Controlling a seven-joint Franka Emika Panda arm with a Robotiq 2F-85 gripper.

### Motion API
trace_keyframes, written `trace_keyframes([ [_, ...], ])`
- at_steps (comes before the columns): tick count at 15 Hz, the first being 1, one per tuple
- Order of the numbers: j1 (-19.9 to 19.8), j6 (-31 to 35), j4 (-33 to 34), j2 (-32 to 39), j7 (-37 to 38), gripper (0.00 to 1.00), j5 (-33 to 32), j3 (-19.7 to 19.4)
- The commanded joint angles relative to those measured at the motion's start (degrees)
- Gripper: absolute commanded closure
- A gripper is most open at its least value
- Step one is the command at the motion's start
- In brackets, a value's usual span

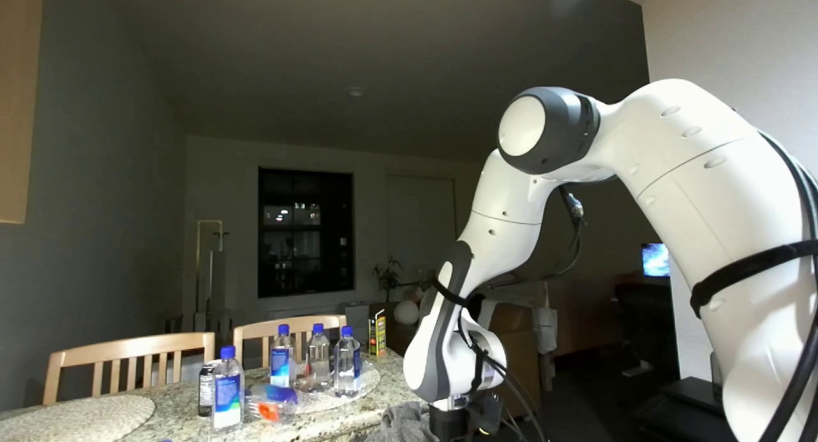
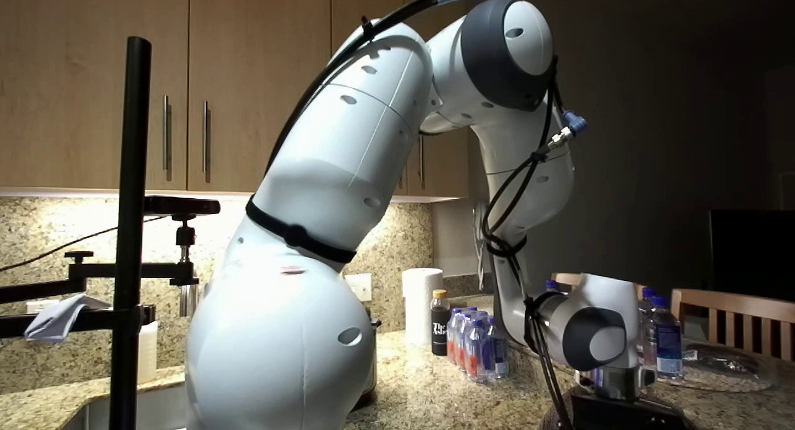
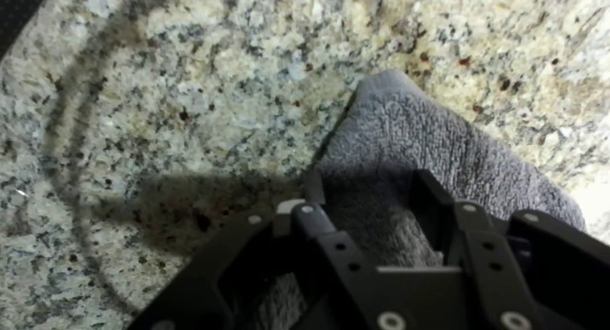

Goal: Pick up the grey cloth and put it on the counter

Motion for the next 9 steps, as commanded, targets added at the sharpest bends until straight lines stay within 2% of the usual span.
trace_keyframes([
  [1,-1.82,0.39,-0.45,0.05,1.31,0.78,-1.79,1.07],
  [3,-1.96,0.14,-0.67,-0.06,1.49,0.89,-1.68,1.17],
  [6,-2.09,-0.74,-1.29,-0.64,1.73,0.95,-1.46,1.41],
  [9,-2.71,-0.91,-1.89,-1.52,1.33,0.91,-0.66,2.39],
])
